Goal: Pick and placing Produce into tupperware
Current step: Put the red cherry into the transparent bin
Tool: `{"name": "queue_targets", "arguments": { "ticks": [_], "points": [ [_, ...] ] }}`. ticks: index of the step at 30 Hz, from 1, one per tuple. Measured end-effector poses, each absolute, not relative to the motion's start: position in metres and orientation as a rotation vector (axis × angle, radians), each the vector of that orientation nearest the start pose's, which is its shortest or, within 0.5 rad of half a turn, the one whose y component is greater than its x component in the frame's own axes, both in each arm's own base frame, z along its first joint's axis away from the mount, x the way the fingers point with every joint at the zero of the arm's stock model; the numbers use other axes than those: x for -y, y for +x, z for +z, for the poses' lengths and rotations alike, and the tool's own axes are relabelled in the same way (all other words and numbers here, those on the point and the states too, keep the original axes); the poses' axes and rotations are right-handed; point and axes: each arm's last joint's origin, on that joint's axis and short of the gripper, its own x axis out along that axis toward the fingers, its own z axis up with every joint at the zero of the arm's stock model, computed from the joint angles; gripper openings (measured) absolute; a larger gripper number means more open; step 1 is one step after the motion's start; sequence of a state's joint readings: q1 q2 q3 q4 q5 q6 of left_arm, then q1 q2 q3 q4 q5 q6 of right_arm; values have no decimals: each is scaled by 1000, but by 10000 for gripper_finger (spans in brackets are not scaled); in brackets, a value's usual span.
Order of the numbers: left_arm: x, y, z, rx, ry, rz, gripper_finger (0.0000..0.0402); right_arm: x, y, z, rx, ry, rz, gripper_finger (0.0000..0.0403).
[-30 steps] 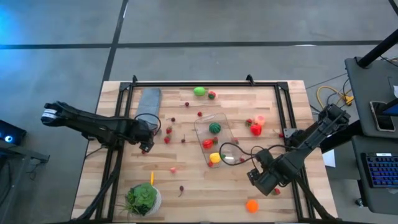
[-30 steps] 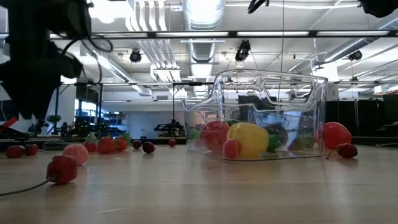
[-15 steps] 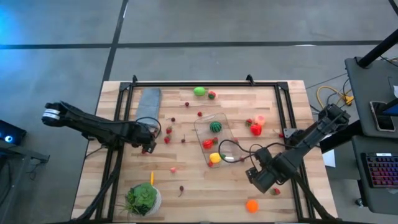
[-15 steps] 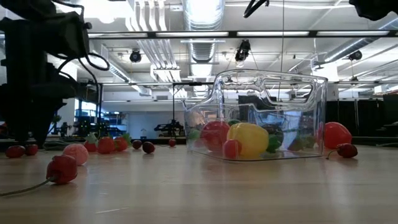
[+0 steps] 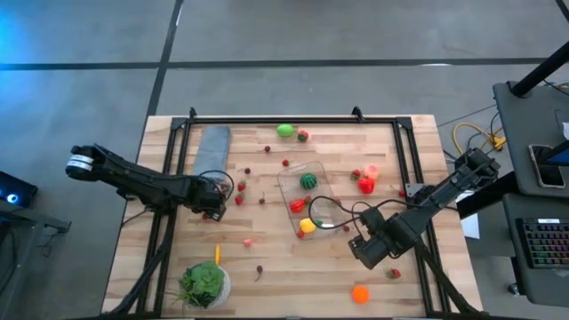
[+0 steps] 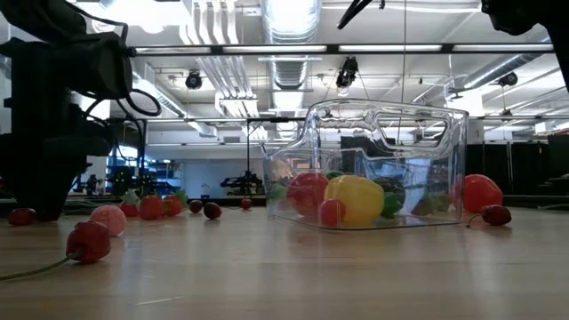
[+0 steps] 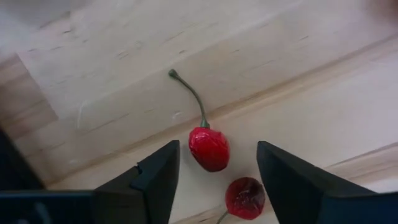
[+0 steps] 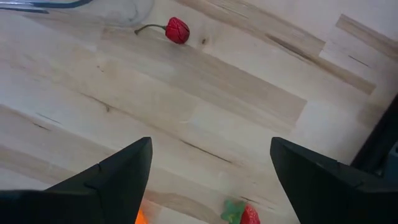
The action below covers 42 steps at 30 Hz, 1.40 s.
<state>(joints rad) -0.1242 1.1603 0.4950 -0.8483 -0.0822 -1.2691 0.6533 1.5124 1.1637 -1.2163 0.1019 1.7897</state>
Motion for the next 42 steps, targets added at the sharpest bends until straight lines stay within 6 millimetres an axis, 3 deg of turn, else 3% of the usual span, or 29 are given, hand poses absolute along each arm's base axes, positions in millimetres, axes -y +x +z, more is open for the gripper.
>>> {"name": "queue_targets", "arguments": {
  "ticks": [23, 29, 35, 38, 42],
  "points": [
    [16, 152, 141, -1288, -828, 924, 87, -153, 205, 243, -1288, 837, -889, 316],
    [15, 154, 146, -1284, -745, 902, 67, -153, 205, 243, -1287, 840, -886, 318],
    [16, 172, 170, -1219, -666, 767, 59, -154, 206, 243, -1287, 853, -873, 318],
    [17, 186, 196, -1108, -586, 675, 59, -155, 207, 243, -1286, 861, -866, 314],
    [17, 210, 239, -824, -463, 530, 59, -155, 207, 243, -1281, 872, -875, 315]
  ]
}}
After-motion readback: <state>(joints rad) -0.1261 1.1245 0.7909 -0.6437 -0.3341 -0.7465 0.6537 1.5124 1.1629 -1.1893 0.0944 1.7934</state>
